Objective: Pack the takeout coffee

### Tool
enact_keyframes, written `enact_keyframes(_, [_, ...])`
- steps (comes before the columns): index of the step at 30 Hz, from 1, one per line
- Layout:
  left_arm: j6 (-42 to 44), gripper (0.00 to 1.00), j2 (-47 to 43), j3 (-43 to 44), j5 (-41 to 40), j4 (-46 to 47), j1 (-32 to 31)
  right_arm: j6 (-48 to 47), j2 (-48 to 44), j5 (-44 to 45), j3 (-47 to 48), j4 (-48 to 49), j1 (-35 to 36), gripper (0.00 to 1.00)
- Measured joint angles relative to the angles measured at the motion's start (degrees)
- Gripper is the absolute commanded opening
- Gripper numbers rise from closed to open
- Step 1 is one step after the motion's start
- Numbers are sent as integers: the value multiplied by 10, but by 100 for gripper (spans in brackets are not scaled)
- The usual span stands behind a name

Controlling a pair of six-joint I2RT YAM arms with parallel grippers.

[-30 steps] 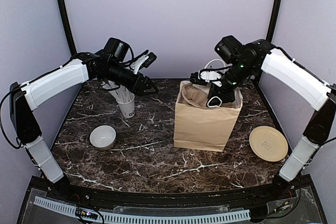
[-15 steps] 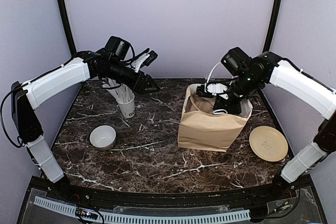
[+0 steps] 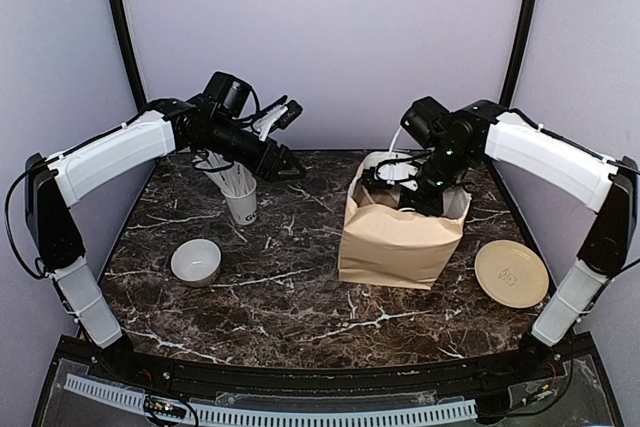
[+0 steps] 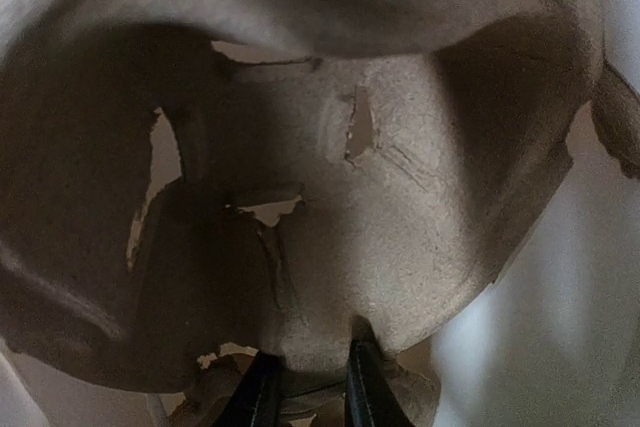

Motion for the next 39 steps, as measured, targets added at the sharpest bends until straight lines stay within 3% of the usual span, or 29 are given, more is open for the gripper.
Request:
enact_keyframes(14, [0,62,0,-4,1,-1,0,29,33,21,37,-10,-1,20])
enact_keyframes(24, [9,59,-43,-40,34,12,-10,26,-20,-74,69,-32,-1,19])
enact_keyframes(29, [82,59,-166,-106,21,63,-103,24,-26,-115,77,-47,-1,19])
enact_keyframes(33, [132,57,-231,-106,12,99,-176,28,-25,-108,77,-48,-1,18])
enact_keyframes(39, [194,57,-177,-53,-46,100,-210,42,-25,-85,77,-39,-1,18])
